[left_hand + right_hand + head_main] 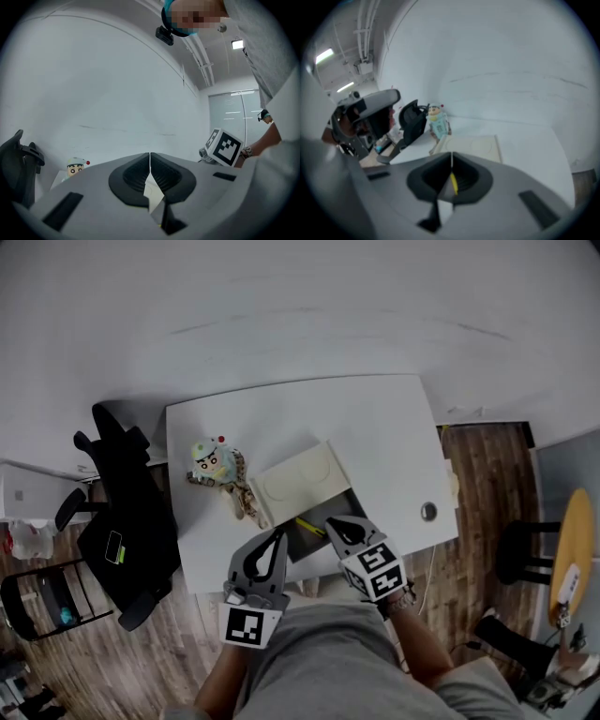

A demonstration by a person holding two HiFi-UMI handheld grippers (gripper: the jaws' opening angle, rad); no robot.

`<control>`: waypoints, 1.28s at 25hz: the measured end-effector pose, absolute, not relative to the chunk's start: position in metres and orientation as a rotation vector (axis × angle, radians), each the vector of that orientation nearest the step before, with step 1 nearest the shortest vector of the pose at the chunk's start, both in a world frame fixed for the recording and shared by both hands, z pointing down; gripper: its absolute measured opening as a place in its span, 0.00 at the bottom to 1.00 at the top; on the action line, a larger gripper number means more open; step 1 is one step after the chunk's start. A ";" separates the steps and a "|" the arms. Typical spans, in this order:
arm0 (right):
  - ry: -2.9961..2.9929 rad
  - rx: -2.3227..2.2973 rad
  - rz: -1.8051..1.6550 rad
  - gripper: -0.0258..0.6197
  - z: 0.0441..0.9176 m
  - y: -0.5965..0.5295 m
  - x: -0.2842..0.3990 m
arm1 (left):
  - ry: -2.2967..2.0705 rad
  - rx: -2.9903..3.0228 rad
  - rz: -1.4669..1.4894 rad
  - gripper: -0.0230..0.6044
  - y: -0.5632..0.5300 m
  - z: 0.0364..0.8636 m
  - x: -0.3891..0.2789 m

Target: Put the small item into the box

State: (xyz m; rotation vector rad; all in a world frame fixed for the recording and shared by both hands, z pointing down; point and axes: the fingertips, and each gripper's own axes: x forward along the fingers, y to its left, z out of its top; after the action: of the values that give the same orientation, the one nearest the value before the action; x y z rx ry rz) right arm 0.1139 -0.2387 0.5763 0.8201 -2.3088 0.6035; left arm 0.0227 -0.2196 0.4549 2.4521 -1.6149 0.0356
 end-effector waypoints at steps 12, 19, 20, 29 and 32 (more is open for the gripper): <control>-2.519 0.990 0.583 0.09 0.481 -0.248 0.124 | -1.645 2.510 -0.034 0.10 -0.228 0.418 0.021; -2.626 1.059 0.507 0.09 0.436 -0.245 0.128 | -1.662 2.549 -0.056 0.10 -0.226 0.398 0.026; -2.639 1.066 0.494 0.09 0.430 -0.244 0.128 | -1.673 2.565 -0.063 0.10 -0.226 0.394 0.026; -2.730 1.150 0.401 0.09 0.387 -0.242 0.140 | -1.710 2.633 -0.058 0.10 -0.226 0.366 0.029; -2.767 1.189 0.363 0.09 0.371 -0.242 0.144 | -1.725 2.671 -0.073 0.10 -0.226 0.356 0.030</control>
State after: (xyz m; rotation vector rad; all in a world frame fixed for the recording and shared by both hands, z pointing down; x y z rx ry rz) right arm 0.1438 -0.2425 0.3709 1.1886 -2.7666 0.3630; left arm 0.0300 -0.2263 0.3564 2.6708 -1.7253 -0.0735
